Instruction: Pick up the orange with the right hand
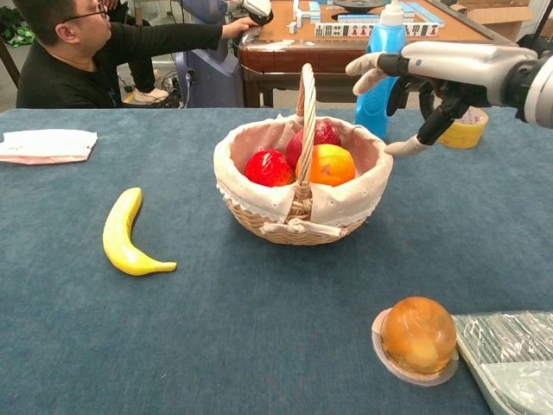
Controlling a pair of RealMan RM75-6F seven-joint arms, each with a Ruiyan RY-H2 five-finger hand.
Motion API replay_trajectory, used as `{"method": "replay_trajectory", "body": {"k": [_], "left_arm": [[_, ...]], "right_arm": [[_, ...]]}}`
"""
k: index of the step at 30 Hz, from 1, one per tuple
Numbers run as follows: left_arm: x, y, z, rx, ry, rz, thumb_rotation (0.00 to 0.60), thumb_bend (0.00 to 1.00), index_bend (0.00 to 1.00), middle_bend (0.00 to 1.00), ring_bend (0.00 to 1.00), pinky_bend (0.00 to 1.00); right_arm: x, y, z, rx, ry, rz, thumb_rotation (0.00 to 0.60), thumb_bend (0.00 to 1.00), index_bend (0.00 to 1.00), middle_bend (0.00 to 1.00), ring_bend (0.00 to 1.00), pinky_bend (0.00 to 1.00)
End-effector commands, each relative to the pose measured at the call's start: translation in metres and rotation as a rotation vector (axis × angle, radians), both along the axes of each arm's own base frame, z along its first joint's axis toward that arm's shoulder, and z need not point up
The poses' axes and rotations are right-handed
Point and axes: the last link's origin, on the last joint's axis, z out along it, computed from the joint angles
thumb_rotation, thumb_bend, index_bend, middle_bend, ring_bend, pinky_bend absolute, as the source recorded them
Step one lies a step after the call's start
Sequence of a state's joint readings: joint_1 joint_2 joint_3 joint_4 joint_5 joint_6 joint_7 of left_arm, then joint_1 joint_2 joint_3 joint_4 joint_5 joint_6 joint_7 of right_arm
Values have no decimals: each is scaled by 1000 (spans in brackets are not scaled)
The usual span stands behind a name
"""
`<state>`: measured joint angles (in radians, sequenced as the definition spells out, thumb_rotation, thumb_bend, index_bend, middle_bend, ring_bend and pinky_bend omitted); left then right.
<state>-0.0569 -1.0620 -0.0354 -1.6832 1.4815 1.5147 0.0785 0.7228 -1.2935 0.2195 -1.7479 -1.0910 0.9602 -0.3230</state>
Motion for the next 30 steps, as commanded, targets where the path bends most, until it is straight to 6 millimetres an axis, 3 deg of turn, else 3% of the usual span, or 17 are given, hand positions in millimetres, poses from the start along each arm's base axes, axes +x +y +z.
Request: {"method": "replay_trajectory", "body": {"k": [1, 8, 15, 18, 24, 30], "left_arm": [[0, 0, 0, 0, 0, 0, 600, 333, 36, 0, 0, 2], [0, 3, -1, -3, -1, -6, 600, 333, 36, 0, 0, 2], [2, 7, -3, -12, 1, -15, 600, 332, 36, 0, 0, 2], [5, 9, -5, -17, -1, -24, 600, 333, 36, 0, 0, 2], [10, 13, -11, -34, -2, -42, 600, 333, 36, 0, 0, 2], [15, 16, -14, -41, -5, -57, 600, 333, 36, 0, 0, 2]], "right_arm": [[-17, 6, 16, -49, 26, -12, 600, 234, 0, 130, 285, 610], [-76, 30, 60, -194, 93, -73, 600, 234, 0, 153, 285, 610], [-140, 75, 108, -336, 101, -189, 600, 235, 0, 189, 285, 610], [-159, 96, 122, -368, 113, -232, 600, 234, 0, 189, 286, 610], [-179, 132, 139, -406, 118, -274, 600, 234, 4, 192, 287, 610], [-181, 145, 141, -419, 88, -263, 600, 234, 18, 205, 296, 610]]}}
